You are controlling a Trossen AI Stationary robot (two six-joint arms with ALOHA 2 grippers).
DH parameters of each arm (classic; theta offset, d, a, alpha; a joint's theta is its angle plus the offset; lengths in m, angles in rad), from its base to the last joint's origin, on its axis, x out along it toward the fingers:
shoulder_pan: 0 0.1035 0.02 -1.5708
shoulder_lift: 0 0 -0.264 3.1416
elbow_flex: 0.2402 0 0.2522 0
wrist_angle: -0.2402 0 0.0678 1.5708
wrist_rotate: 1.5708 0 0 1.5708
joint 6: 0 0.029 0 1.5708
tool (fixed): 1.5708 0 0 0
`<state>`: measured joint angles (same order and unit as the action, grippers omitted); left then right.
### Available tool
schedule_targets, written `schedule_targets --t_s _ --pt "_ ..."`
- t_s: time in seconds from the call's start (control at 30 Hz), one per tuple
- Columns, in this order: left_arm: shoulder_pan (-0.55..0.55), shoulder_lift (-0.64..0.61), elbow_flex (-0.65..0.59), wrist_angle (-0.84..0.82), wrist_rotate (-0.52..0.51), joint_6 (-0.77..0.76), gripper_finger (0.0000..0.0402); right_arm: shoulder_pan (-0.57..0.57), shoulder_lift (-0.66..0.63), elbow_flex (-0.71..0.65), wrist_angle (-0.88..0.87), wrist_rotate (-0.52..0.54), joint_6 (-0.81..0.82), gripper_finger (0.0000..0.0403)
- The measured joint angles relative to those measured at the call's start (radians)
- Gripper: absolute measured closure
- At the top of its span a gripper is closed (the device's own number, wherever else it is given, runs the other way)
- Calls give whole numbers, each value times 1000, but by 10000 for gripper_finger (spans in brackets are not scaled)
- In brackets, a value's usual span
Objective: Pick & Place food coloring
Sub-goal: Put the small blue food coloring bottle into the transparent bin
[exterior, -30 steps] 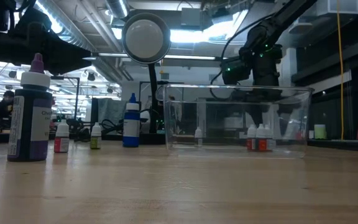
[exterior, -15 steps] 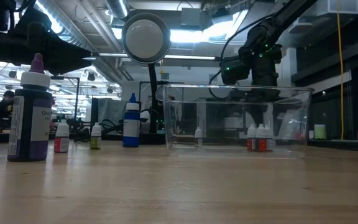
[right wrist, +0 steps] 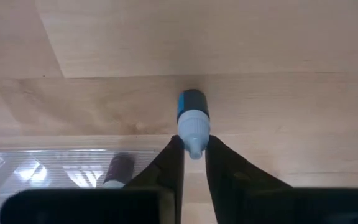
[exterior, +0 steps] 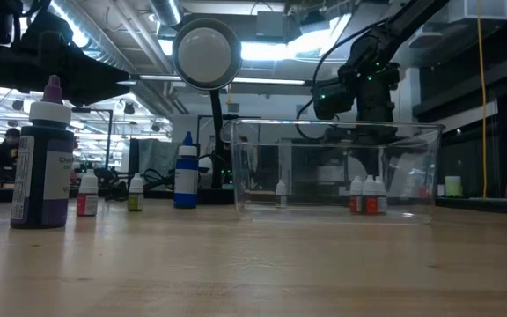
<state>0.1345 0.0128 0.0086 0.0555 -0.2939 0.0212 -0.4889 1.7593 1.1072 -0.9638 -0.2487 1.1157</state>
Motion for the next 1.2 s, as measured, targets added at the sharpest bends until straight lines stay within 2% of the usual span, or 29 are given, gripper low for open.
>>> schedule_targets --t_s 0.27,0.7,1.03,1.2 --pt "0 0 0 0 0 0 54 -9 -2 51 -2 126 -49 346" --pt "0 0 0 0 0 0 54 5 -2 297 -176 155 -186 348" --pt "0 0 0 0 0 0 54 117 -7 549 -325 196 -268 350" --pt "0 0 0 0 0 0 54 212 -19 599 -386 216 -246 351"
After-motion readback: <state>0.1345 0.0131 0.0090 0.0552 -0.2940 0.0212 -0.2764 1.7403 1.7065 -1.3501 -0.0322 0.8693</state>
